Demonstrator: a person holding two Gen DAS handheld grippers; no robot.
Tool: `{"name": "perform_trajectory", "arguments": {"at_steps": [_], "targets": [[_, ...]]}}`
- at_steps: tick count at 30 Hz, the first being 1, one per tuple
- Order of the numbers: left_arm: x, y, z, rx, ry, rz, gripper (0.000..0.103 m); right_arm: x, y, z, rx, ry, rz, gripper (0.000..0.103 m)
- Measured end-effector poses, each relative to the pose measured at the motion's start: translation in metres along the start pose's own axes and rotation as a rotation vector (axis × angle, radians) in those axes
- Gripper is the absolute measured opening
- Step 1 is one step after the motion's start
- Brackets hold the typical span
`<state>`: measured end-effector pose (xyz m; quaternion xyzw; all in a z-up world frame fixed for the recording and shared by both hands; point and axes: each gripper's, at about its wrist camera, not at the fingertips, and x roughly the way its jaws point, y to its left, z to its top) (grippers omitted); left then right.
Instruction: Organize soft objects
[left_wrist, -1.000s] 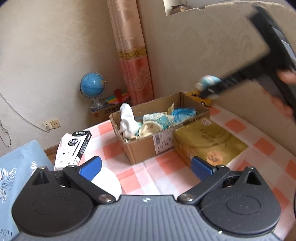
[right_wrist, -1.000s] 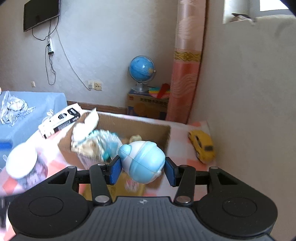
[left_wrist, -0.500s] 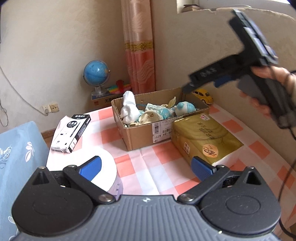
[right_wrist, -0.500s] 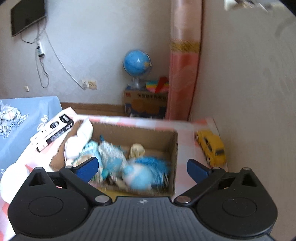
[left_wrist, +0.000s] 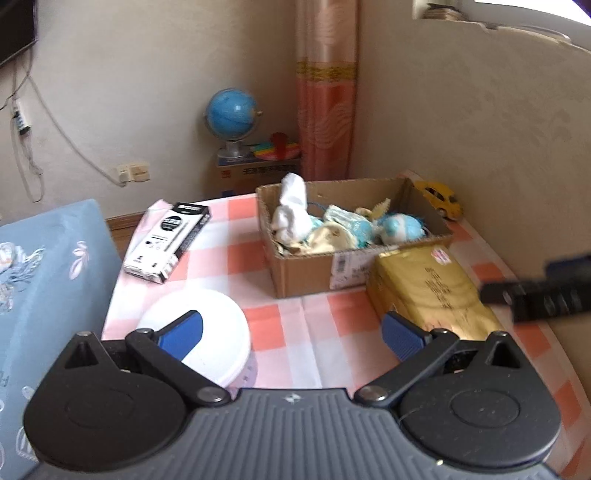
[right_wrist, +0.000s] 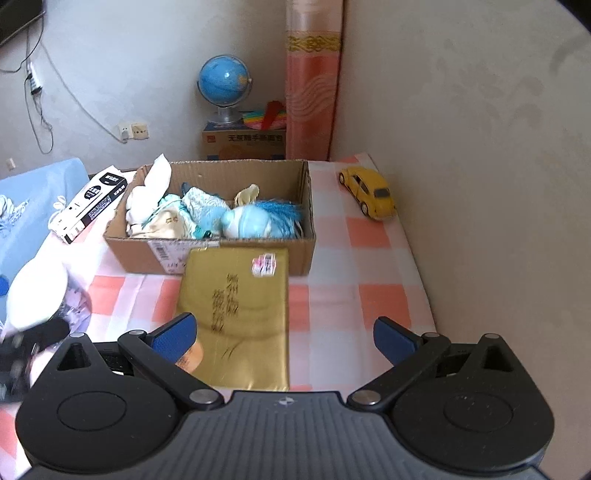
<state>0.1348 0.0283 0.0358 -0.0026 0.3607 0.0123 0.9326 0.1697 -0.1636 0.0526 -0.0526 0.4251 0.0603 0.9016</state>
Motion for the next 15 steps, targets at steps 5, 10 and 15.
{"name": "perform_trajectory", "arguments": {"at_steps": [5,10,15], "targets": [[-0.003,-0.006,0.012,-0.012,0.007,0.032,0.103,-0.015,0.008,-0.005,-0.003,-0.02,-0.041,0.103],[-0.008,-0.014,0.018,0.005,-0.009,0.046,0.103,-0.022,0.011,-0.001,-0.008,-0.041,-0.043,0.103],[-0.01,-0.019,0.021,0.016,-0.011,0.053,0.103,-0.026,0.01,0.001,-0.005,-0.056,-0.041,0.103]]}}
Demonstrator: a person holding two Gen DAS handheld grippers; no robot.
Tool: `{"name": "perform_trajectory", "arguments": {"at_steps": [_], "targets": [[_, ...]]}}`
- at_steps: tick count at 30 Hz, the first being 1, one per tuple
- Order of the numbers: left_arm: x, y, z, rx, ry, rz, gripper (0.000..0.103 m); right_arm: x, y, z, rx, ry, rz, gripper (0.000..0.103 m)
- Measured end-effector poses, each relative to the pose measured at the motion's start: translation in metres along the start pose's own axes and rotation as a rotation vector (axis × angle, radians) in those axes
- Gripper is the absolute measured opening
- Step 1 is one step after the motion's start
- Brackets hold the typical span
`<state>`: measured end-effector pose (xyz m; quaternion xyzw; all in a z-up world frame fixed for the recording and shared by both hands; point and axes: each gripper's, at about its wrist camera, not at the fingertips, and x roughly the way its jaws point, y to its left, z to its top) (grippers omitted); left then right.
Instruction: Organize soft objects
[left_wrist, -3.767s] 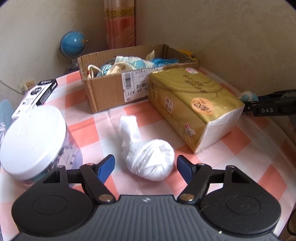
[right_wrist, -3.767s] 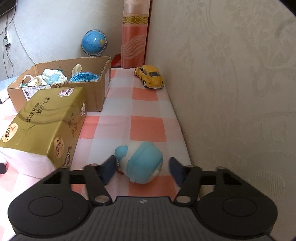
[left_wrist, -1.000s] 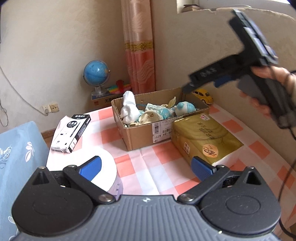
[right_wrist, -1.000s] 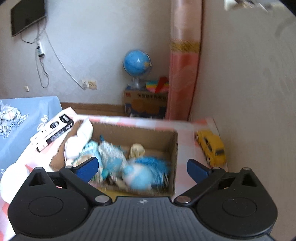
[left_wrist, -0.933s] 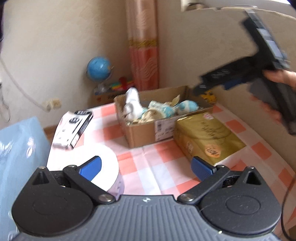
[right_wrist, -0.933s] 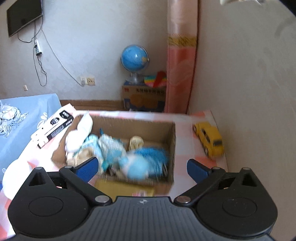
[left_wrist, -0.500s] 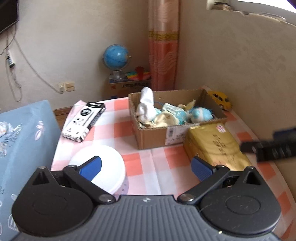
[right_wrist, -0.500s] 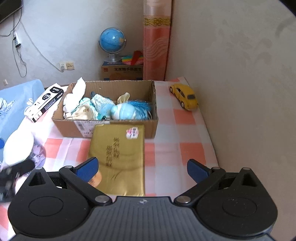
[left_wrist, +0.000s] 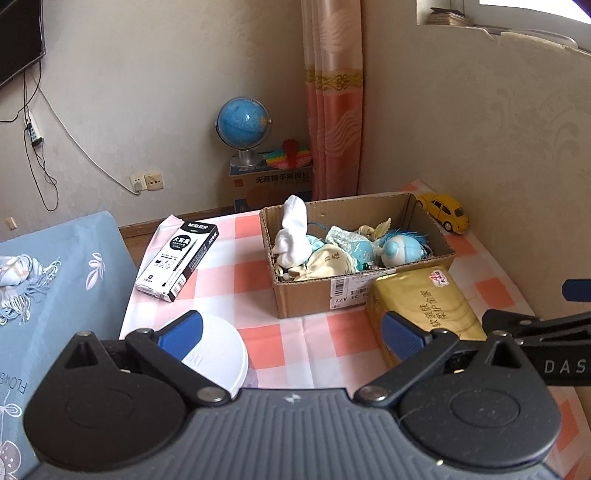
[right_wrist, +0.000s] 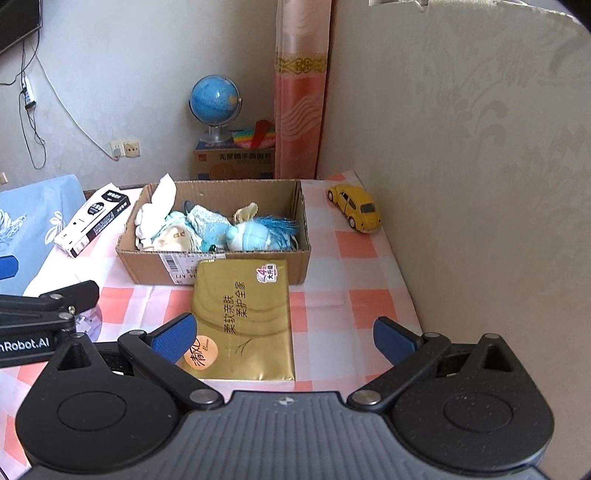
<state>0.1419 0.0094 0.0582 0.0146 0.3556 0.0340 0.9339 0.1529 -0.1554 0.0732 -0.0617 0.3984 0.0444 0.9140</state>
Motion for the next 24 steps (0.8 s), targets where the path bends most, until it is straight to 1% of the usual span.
{"name": "perform_trajectory", "arguments": {"at_steps": [24], "targets": [[-0.0032,-0.0037,0.0029,0.007,-0.004,0.001,0.103,-0.0069,-0.0019,0.0015,0.013,-0.028,0.003,0.103]]}}
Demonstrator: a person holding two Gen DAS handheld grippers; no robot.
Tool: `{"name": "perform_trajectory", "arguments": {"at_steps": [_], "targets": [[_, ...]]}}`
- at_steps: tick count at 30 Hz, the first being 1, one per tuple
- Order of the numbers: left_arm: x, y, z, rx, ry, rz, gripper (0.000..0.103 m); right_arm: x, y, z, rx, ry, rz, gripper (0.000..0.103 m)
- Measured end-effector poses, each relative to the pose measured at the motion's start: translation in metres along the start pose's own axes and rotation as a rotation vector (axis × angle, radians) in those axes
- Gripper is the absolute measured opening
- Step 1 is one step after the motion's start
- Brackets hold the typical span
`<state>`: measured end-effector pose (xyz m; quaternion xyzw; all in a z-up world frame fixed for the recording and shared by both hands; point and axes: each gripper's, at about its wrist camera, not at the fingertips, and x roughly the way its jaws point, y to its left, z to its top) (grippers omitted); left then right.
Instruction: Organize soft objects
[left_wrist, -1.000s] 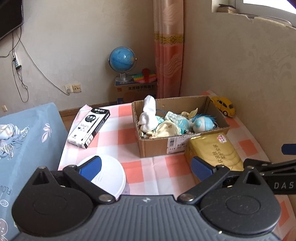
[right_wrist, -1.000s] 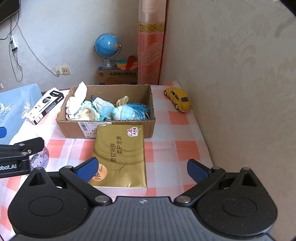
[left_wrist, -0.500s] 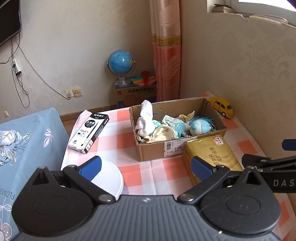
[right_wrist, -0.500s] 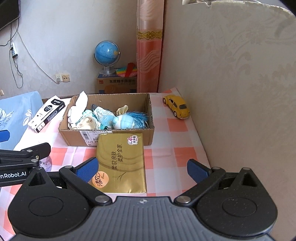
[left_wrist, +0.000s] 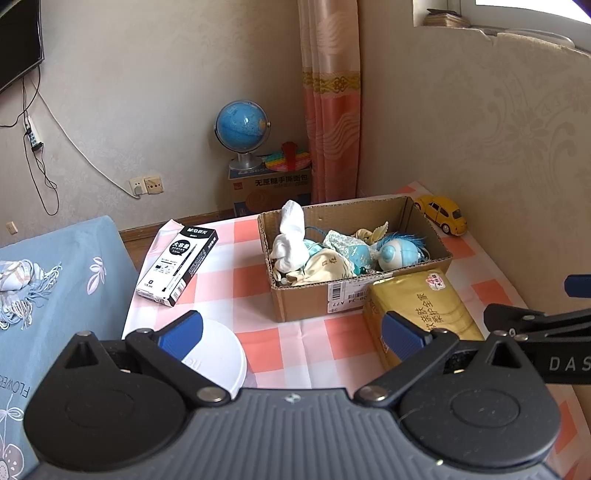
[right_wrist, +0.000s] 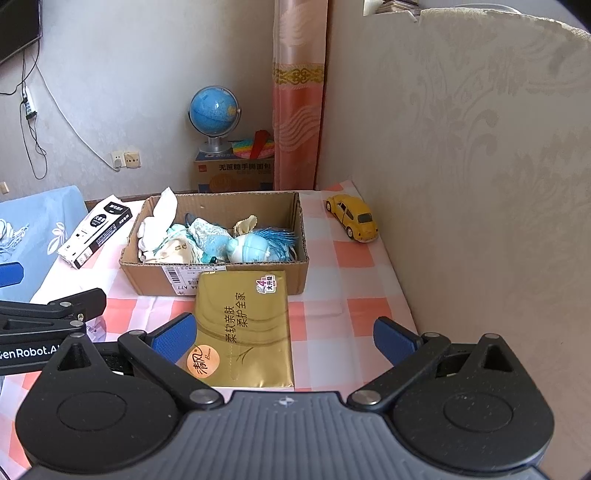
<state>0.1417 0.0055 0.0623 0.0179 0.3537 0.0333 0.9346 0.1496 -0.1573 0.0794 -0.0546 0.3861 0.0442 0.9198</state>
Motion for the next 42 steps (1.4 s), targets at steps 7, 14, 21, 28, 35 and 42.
{"name": "perform_trajectory", "arguments": {"at_steps": [7,14,21,28,35,42], "targets": [[0.0,-0.0002,0.0,0.0,0.0,0.001,0.103,-0.0003,0.0002,-0.0001,-0.001,0.0,0.001,0.103],[-0.0005,-0.0004,-0.0002,0.001,0.001,0.001,0.103,-0.001,0.0,-0.0004,0.002,-0.001,0.0,0.103],[-0.0008,-0.0006,-0.0004,0.002,0.002,0.001,0.103,-0.0021,-0.0003,-0.0012,0.003,-0.003,0.002,0.103],[-0.0007,-0.0008,-0.0002,0.002,0.002,0.0,0.103,-0.0032,-0.0009,-0.0014,0.004,-0.006,0.003,0.103],[-0.0021,-0.0006,-0.0001,0.003,0.0,0.001,0.103,-0.0046,-0.0021,-0.0013,0.006,-0.009,0.004,0.103],[-0.0019,-0.0013,-0.0004,0.004,0.0,0.001,0.103,-0.006,-0.0027,-0.0014,0.006,-0.012,0.003,0.103]]}}
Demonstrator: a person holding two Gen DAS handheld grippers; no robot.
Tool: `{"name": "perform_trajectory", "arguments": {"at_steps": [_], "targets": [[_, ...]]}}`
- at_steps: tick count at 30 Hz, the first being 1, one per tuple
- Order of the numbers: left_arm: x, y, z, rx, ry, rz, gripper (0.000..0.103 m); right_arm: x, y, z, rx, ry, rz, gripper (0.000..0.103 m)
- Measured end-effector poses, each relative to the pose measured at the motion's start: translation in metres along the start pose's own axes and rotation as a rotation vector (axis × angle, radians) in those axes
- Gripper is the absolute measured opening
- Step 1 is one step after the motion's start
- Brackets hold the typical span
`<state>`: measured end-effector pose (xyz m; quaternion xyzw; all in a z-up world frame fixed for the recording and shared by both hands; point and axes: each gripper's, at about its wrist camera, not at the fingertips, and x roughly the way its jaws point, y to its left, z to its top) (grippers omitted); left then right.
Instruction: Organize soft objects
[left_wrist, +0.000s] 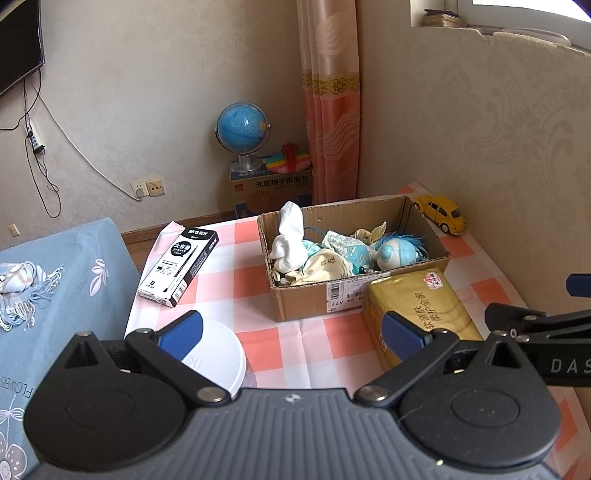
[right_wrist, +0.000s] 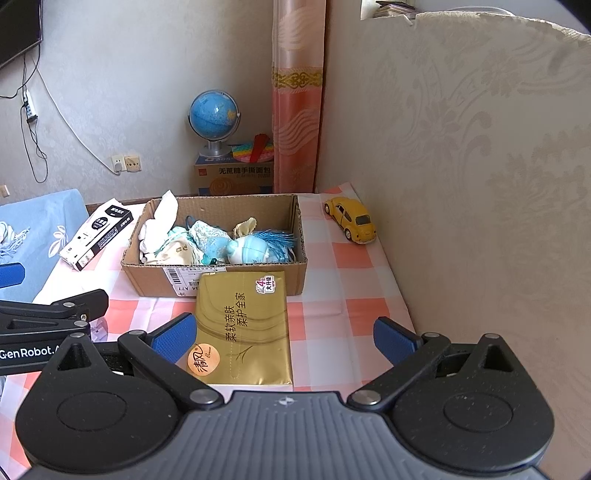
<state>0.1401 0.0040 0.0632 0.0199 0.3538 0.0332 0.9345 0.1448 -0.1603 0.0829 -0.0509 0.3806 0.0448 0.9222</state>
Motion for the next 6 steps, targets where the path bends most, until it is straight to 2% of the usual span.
{"name": "perform_trajectory", "arguments": {"at_steps": [6], "targets": [[-0.0032,-0.0002,0.0019,0.003,-0.002,0.002,0.102,-0.0023,-0.0014,0.0001,0.0,-0.003,0.001,0.103]]}}
